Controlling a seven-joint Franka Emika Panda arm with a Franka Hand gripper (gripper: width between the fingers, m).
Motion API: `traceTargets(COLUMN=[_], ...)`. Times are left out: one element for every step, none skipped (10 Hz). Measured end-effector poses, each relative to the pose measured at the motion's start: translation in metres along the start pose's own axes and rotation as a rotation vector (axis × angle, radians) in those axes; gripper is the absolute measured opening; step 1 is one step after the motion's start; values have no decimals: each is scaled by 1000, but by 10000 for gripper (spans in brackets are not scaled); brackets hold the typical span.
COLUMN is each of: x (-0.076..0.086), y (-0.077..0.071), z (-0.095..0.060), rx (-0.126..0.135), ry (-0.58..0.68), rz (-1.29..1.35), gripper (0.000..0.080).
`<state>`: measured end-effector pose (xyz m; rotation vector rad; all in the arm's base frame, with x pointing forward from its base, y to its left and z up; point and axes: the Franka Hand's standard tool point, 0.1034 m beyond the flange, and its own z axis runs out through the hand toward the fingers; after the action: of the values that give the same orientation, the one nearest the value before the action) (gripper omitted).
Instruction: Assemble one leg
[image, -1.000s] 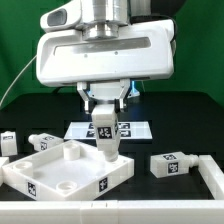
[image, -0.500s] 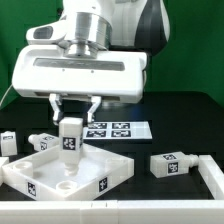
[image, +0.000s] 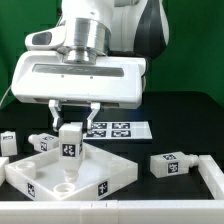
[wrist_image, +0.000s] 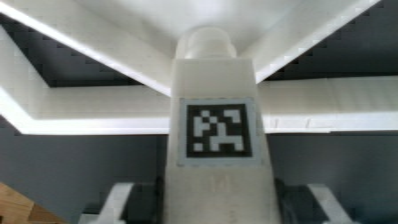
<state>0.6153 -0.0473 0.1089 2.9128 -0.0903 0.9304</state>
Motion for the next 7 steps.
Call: traceTargets(x=[4, 8, 11, 15, 18, 18, 13], y=[-1, -2, -2, -2, -1, 2, 5], z=[1, 1, 1, 1, 1, 2, 7], rx=[4, 7, 8, 11, 11, 7, 4], ry=[-6, -9, -10, -12, -10, -10, -19], rz=[1, 3, 3, 4, 4, 2, 4], gripper=[282, 282, 282, 282, 282, 282, 282])
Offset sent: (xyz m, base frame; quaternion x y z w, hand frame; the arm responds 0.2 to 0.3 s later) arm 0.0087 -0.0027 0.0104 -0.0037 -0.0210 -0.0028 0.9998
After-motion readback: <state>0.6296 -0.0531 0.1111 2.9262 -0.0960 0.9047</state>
